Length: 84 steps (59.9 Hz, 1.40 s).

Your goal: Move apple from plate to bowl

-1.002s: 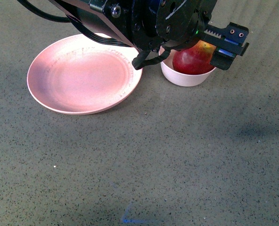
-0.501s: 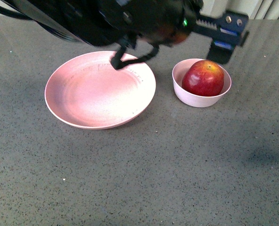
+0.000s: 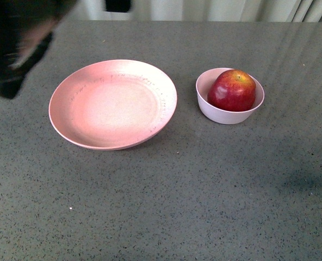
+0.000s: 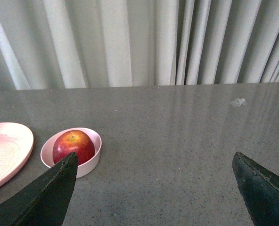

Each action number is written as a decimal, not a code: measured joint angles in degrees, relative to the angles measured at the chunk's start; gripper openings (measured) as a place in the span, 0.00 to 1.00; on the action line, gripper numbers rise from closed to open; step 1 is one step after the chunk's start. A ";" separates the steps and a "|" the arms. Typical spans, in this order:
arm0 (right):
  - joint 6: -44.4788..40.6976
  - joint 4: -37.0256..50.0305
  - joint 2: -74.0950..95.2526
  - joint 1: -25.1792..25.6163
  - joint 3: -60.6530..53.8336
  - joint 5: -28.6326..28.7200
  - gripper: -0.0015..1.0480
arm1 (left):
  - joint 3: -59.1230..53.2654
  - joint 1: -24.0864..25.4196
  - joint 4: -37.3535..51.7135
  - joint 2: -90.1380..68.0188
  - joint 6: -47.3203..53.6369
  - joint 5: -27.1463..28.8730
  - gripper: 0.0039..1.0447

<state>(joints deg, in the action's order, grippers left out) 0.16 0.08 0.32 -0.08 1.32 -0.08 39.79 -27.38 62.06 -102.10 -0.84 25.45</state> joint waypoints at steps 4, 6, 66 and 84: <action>-0.02 0.00 0.00 0.00 0.00 0.07 0.91 | -8.81 4.15 4.92 5.49 0.09 -2.43 0.39; -0.02 0.00 0.00 0.00 0.00 0.13 0.91 | -12.68 5.92 5.22 7.91 0.13 -3.96 0.30; -0.02 0.00 0.00 0.00 0.00 0.11 0.91 | -38.91 27.12 -25.09 63.84 0.50 -25.44 0.01; -0.02 0.00 0.00 0.00 0.00 0.11 0.91 | -38.95 27.15 -37.79 77.66 0.52 -25.44 0.01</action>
<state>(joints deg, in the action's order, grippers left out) 0.14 0.08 0.32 -0.08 1.32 0.03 0.84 -0.23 24.27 -24.45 -0.32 0.01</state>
